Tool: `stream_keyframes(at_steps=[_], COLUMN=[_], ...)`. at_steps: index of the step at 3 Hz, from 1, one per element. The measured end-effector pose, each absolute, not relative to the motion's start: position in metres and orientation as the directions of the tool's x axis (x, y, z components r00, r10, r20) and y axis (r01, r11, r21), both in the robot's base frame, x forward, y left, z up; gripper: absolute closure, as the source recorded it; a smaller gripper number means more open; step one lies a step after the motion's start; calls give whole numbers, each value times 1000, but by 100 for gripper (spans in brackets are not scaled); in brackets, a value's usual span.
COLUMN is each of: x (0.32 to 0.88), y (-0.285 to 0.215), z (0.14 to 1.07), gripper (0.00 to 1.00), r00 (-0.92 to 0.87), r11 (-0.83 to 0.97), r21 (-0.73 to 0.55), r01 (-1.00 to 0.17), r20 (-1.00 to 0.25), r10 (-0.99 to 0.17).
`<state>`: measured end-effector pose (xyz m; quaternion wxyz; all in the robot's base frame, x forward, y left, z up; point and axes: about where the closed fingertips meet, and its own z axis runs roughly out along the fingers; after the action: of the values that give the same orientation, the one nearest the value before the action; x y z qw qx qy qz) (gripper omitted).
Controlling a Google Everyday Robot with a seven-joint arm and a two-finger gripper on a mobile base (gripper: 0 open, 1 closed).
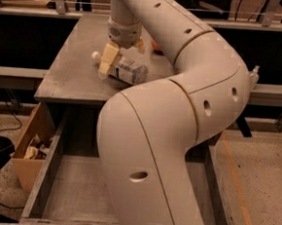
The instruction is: Place blue plastic bottle upright
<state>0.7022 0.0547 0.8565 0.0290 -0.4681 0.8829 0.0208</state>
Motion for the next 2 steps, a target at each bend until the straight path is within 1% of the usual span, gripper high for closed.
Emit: stream_keyframes(at_steps=[1,2], x=[699,698], y=[53,53], z=[849,844], gripper=[0,17], r00=[-584,-586], r11=[583,585], r21=[36,42], r01=[-812,-810], r20=[-66,-67], r10=[-809,-807])
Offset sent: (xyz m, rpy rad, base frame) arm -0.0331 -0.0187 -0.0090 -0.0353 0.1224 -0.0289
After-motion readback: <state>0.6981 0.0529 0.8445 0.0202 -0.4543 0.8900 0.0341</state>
